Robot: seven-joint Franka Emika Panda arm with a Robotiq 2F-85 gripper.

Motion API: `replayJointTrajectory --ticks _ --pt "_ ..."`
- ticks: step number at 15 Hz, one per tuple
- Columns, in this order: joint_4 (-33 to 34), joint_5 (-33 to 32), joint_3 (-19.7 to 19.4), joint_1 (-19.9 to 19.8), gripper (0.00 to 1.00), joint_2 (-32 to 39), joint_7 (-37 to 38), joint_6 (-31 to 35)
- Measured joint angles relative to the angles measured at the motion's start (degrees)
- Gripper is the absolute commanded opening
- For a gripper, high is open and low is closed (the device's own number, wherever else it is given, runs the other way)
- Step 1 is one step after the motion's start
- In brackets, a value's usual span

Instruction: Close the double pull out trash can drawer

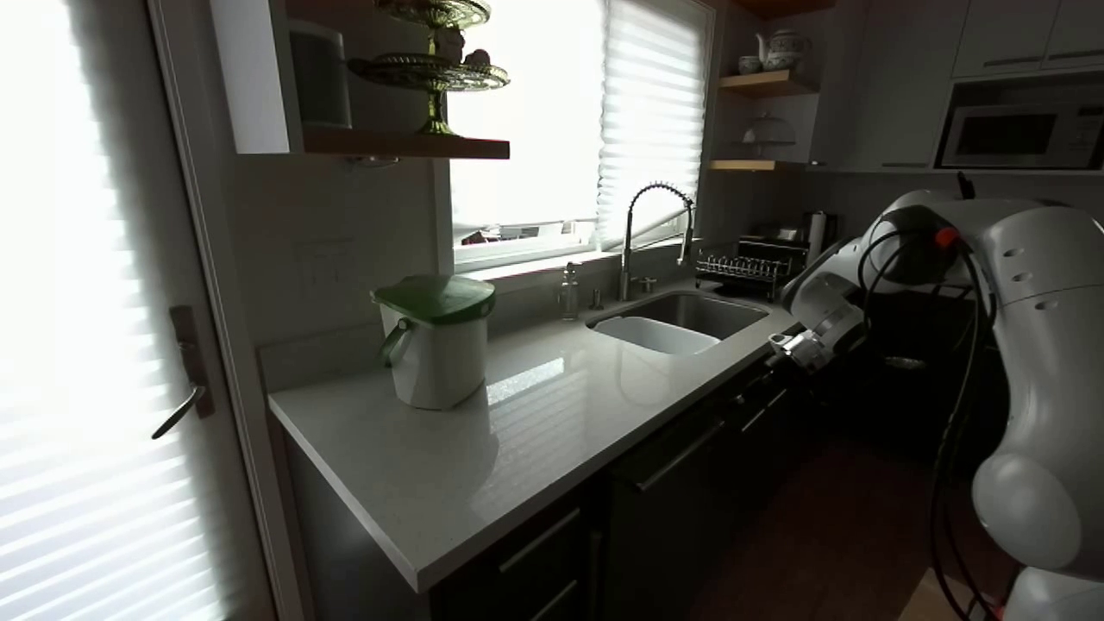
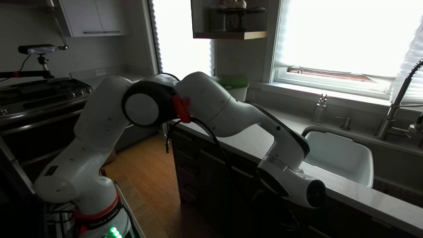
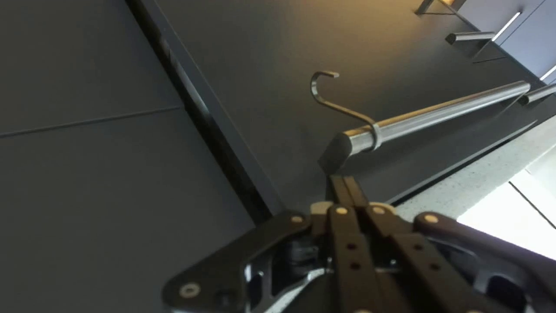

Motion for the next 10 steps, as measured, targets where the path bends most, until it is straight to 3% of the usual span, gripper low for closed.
replayJointTrajectory --ticks 6,10 --pt "-2.18 -4.31 -4.44 0.25 0.00 -1.59 2.88 0.17" --pt "-4.60 -6.73 -5.14 0.54 0.00 -3.84 5.96 0.17"
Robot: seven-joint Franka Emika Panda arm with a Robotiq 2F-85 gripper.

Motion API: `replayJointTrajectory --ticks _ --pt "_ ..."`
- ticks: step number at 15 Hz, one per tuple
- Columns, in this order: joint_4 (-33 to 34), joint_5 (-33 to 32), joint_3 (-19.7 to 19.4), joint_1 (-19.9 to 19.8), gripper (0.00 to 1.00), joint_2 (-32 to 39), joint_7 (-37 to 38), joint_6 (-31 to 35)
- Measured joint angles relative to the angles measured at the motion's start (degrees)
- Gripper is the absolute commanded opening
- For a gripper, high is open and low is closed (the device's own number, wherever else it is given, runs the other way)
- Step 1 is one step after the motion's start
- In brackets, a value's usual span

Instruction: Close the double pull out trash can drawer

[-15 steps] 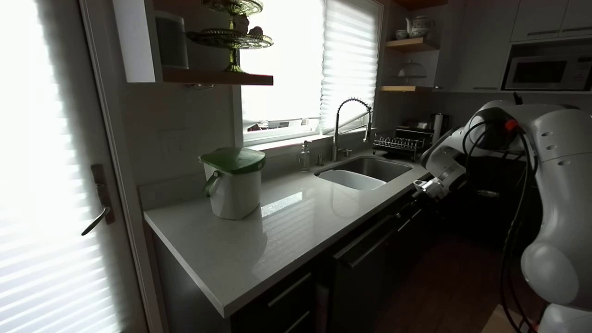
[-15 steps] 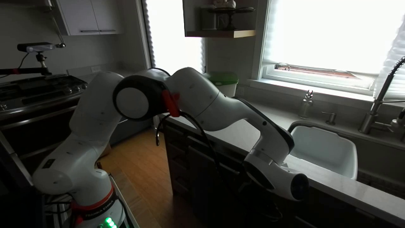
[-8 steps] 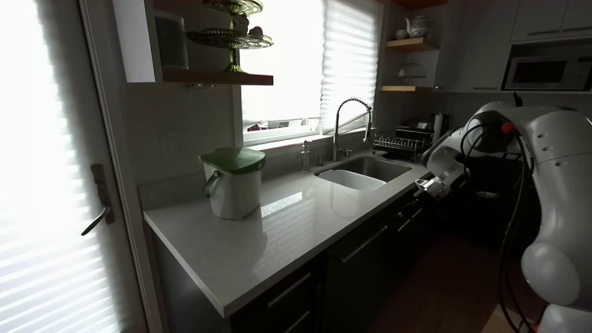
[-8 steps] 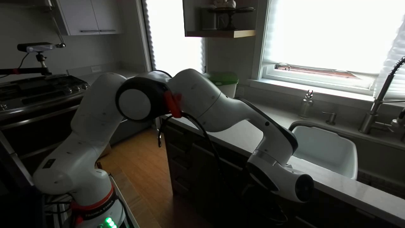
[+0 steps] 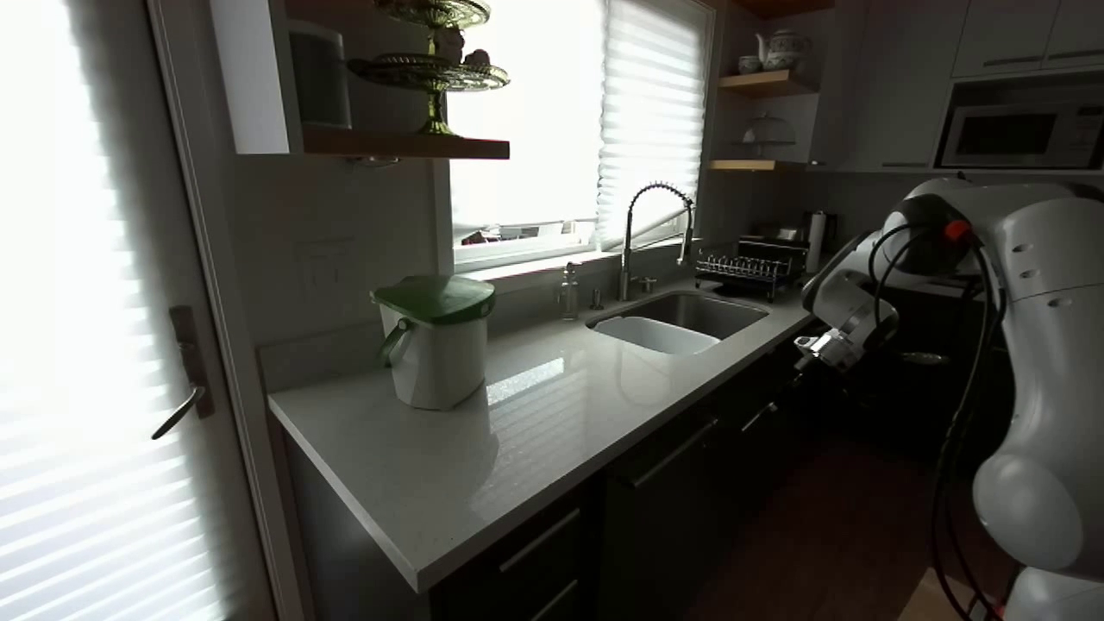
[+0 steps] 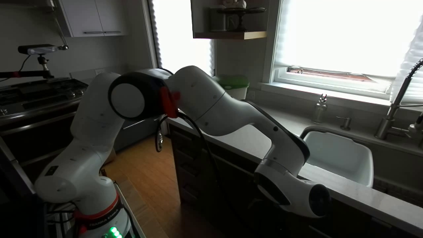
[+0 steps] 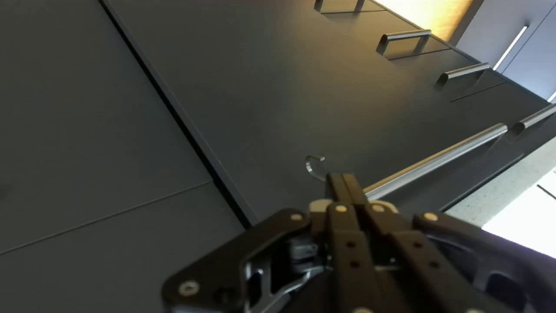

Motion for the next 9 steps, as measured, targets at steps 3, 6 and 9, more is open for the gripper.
replayJointTrajectory --ticks 3,6,9 --pt "-4.10 -0.09 -0.02 1.35 0.00 -1.62 1.41 3.88" --pt "-13.36 0.79 0.02 4.57 0.00 -5.55 0.70 15.87" --pt "-23.62 2.71 -0.64 10.38 0.00 -9.89 0.56 29.97"
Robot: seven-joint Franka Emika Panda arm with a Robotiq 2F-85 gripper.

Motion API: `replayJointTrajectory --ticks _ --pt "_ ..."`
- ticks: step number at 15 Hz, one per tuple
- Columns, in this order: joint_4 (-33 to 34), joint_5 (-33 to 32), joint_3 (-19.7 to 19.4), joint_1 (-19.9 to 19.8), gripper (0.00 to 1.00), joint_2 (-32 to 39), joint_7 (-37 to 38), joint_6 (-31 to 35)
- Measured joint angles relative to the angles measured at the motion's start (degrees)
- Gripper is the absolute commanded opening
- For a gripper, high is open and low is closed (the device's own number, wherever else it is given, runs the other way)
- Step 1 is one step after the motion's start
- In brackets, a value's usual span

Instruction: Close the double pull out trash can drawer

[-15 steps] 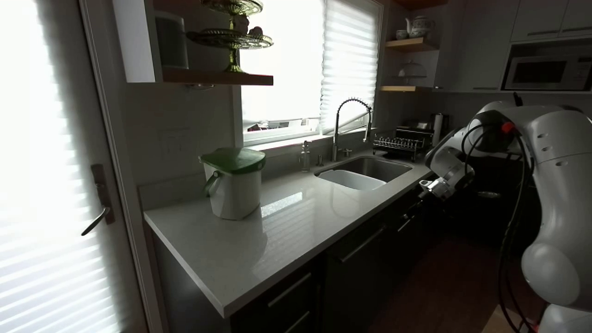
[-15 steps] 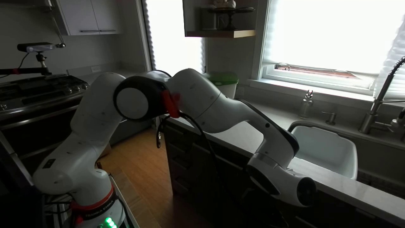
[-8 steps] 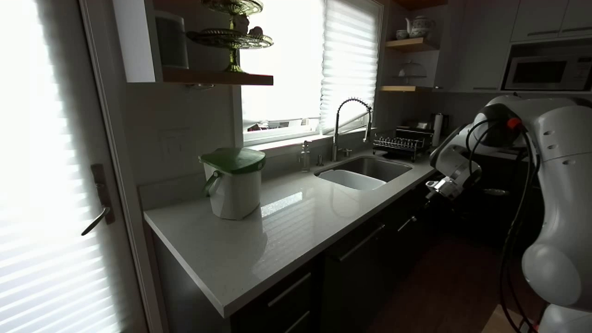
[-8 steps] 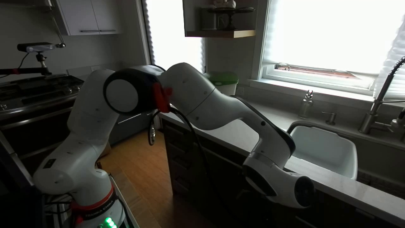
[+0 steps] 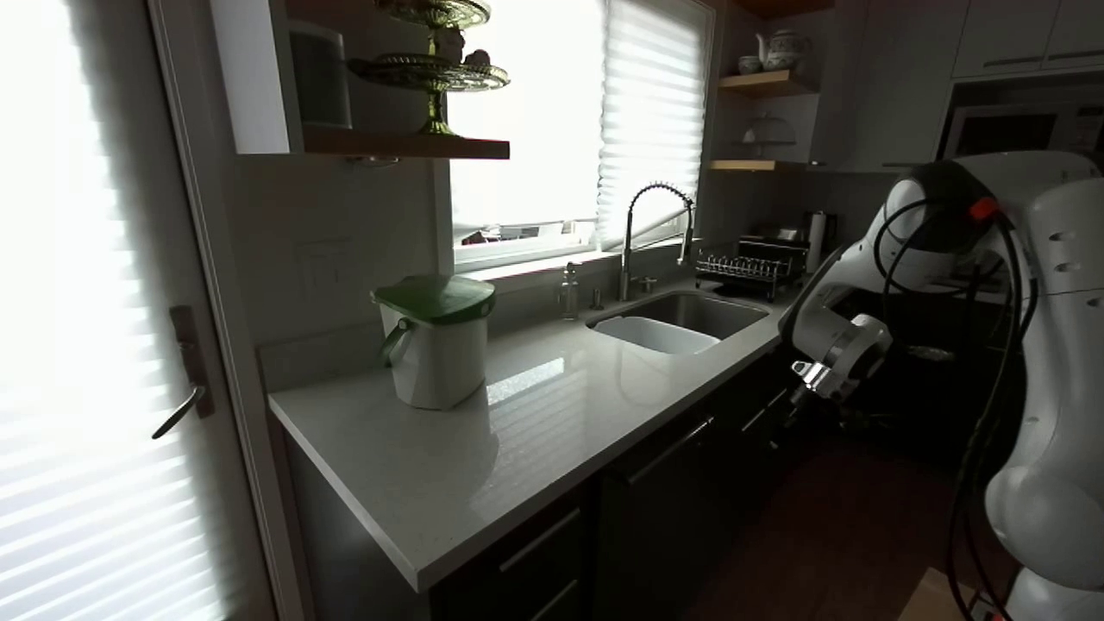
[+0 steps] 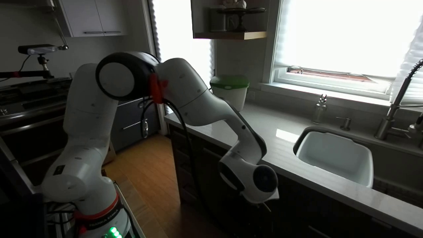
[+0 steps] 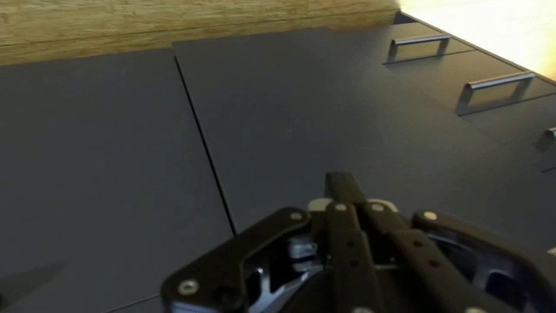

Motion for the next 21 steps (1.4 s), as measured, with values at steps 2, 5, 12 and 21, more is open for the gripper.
replayJointTrajectory --ticks 2,5,12,21 --pt "-6.98 2.08 -0.99 5.40 0.02 -3.25 -0.01 9.81" --pt "-17.24 1.35 -0.39 11.75 0.02 -8.05 2.45 23.09" --pt "-20.17 2.00 0.10 12.77 0.59 -10.47 3.65 25.47" --pt "-24.90 20.31 6.18 15.50 1.00 -17.22 4.46 35.31"
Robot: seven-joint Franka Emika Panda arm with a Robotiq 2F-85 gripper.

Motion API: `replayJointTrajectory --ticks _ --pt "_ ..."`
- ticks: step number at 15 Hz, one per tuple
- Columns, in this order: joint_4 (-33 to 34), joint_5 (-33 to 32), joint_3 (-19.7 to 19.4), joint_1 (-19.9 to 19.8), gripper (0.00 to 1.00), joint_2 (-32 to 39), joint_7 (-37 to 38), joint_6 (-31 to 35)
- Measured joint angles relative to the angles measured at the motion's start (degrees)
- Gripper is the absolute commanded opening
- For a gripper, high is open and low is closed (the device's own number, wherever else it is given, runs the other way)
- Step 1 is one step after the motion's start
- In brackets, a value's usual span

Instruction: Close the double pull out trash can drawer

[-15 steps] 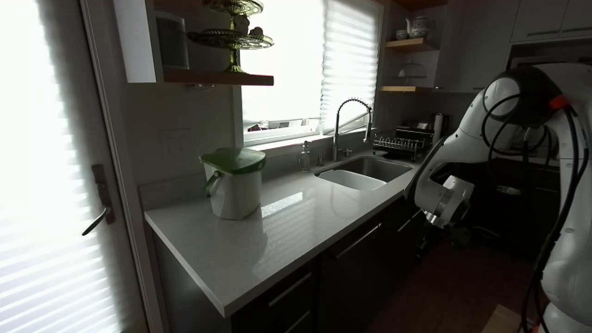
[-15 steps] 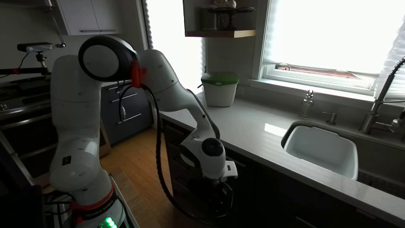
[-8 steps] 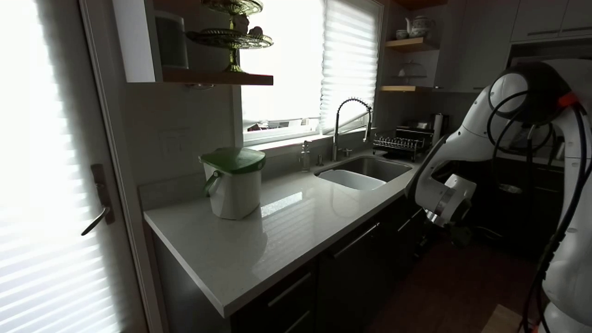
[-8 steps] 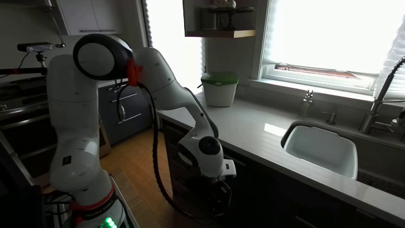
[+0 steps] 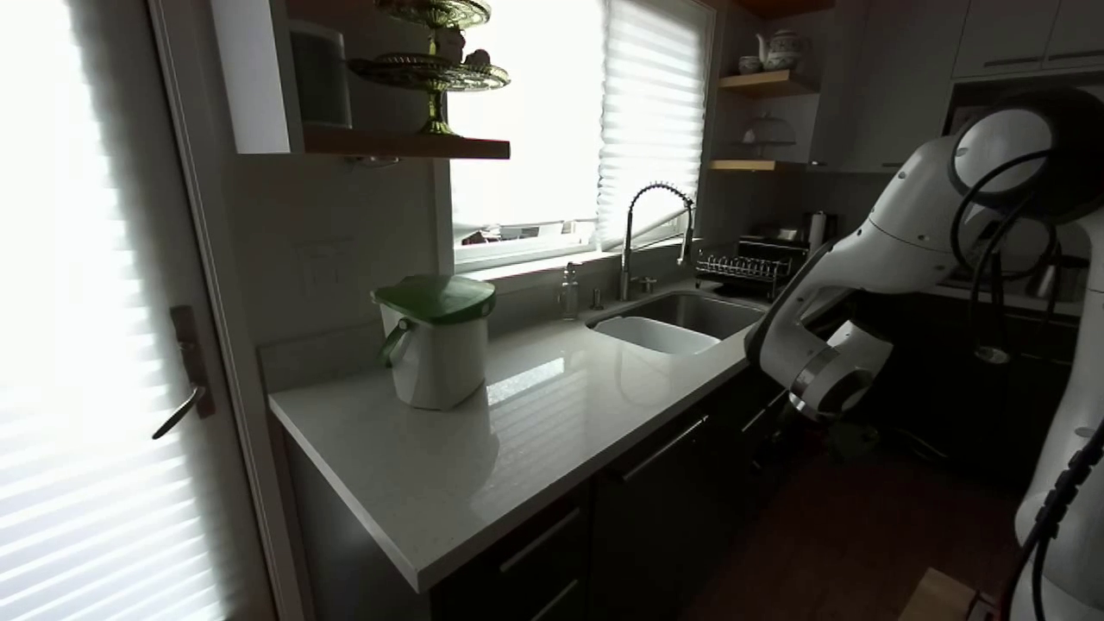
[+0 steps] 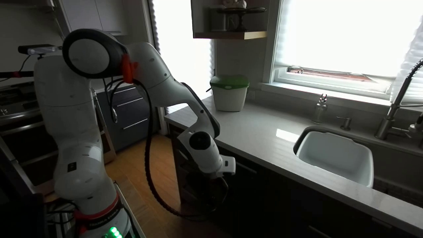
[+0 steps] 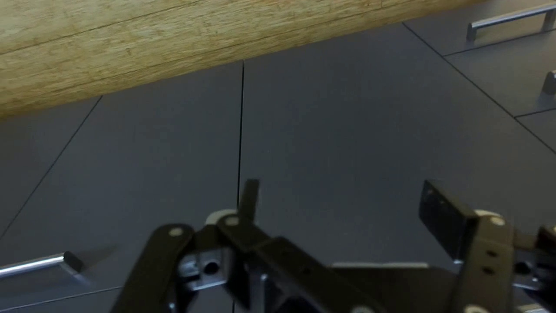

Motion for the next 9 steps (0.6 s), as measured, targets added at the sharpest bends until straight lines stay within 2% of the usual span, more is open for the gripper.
replayJointTrajectory --ticks 4,9 --pt "-2.81 7.20 3.81 3.29 1.00 -2.59 5.65 6.49" --pt "-3.46 7.66 4.76 4.17 1.00 -2.86 7.92 7.66"
